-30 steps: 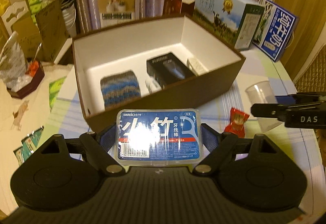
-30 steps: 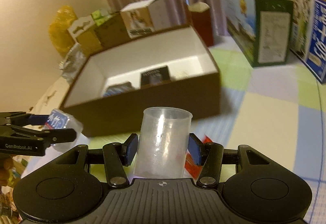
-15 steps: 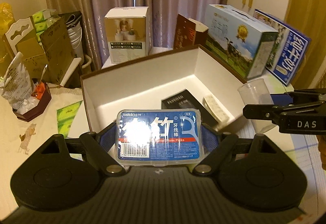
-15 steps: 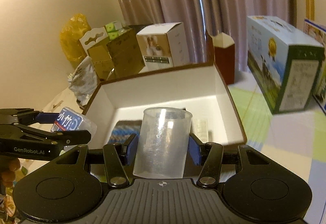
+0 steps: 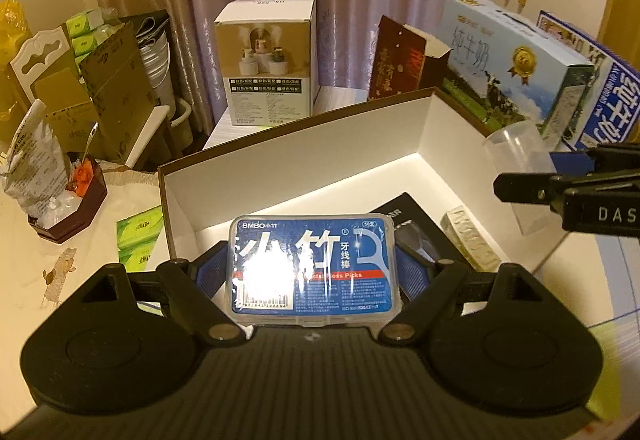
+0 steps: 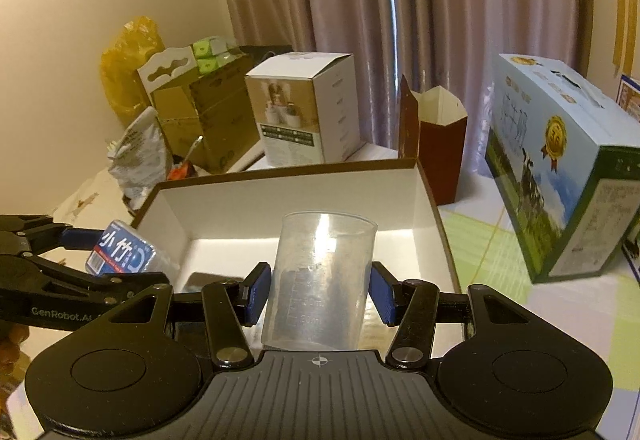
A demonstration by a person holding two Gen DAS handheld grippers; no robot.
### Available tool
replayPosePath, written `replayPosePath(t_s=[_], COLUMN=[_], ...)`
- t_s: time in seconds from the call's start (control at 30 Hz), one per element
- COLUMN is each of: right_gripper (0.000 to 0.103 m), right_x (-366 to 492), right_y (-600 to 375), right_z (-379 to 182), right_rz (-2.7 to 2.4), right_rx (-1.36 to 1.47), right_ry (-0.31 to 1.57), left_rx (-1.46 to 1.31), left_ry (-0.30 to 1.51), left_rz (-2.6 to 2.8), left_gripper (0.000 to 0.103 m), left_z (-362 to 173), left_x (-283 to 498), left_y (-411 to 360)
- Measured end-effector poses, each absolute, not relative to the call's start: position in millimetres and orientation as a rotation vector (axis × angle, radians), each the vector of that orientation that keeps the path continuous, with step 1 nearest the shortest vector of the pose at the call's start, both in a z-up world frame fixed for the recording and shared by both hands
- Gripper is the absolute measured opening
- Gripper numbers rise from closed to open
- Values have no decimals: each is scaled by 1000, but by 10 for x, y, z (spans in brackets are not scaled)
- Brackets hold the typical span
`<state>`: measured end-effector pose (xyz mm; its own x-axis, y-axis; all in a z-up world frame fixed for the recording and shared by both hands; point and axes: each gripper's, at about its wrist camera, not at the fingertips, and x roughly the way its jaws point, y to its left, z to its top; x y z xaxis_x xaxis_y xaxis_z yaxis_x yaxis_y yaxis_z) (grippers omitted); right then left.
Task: Organize objects
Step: 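Carry the floss box with the left tool while the right tool carries the cup into the brown box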
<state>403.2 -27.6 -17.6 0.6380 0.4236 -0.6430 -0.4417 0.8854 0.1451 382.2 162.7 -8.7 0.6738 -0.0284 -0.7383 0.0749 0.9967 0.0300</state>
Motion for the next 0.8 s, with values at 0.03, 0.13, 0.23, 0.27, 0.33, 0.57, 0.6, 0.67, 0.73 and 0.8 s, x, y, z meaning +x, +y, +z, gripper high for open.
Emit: replayPosePath(t_s=[0.03, 0.13, 0.23, 0.27, 0.33, 0.57, 0.6, 0.67, 0.73, 0.8], right_gripper=[50, 50, 50, 50, 50, 50, 50, 50, 50, 50], right_x=[4089, 4236, 4381, 4422, 4512, 4771, 4811, 4874, 4930, 4971], right_y=[-269, -250, -207, -194, -167, -69, -60, -45, -28, -11], right_z=[-208, -299, -395, -430, -503, -684, -711, -755, -804, -851], right_rz=[489, 480, 479, 478, 477, 476, 471, 464, 461, 463], right_rx=[-36, -57, -87, -96, -113, -186, -196, -215, -234, -243], right_ry=[730, 740, 750, 755, 766, 780, 782, 787, 790, 794], left_rx=[58, 56, 54, 52, 45, 29, 28, 29, 31, 33], left_ry=[835, 852, 865, 867, 871, 887, 889, 896, 904, 913], left_rz=[-55, -46, -32, -27, -19, 2, 3, 3, 5, 5], left_gripper=[83, 83, 83, 83, 83, 83, 83, 83, 83, 83], left_z=[-117, -200, -279, -294, -329, -445, -463, -501, -542, -588], left_x=[3859, 3984, 4121, 4160, 4255, 4516, 4540, 4582, 4614, 4651], left_y=[1631, 1648, 1671, 1679, 1700, 1755, 1757, 1764, 1761, 1772])
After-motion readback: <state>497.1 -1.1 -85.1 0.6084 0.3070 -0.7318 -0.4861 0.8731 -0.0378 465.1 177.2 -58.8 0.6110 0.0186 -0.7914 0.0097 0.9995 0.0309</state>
